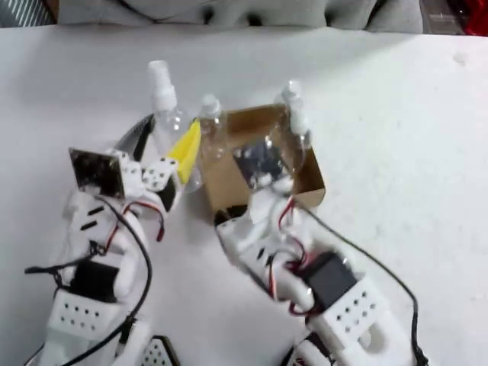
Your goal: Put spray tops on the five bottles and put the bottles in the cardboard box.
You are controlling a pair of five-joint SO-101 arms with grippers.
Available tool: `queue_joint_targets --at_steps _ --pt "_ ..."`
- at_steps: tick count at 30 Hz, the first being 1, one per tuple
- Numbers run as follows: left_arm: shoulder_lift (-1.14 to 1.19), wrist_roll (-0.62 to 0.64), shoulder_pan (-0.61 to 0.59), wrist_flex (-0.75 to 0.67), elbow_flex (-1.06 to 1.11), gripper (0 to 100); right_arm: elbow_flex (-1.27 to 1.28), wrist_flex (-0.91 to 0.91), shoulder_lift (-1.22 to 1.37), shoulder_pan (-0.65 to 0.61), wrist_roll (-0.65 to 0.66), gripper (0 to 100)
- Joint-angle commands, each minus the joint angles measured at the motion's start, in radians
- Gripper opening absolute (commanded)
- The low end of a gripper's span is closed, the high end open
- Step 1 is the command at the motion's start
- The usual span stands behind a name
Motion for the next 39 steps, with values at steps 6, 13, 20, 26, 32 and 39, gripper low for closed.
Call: queue_joint_targets --at_steps 6,13,20,26,32,39 --pt "0.061 0.012 0.127 -0.071 -0.078 2 0.41 -0.516 -0.331 -0.076 0.002 1.6" --pt "0.059 0.012 0.191 -0.015 -0.081 2 0.54 -0.593 -0.496 -0.073 0.002 1.6" --pt "-0.094 0.012 0.24 0.126 -0.086 2 0.635 -0.596 -0.564 -0.071 0.002 1.6" --pt "-0.205 0.006 0.232 0.221 -0.08 2 0.646 -0.593 -0.599 -0.036 0.002 1.6" --pt "-0.243 0.009 0.232 0.285 -0.083 2 0.651 -0.559 -0.65 0.031 0.002 1.6" --pt "-0.239 0.009 0.225 0.216 -0.077 2 0.638 -0.415 -0.72 0.028 0.002 1.6"
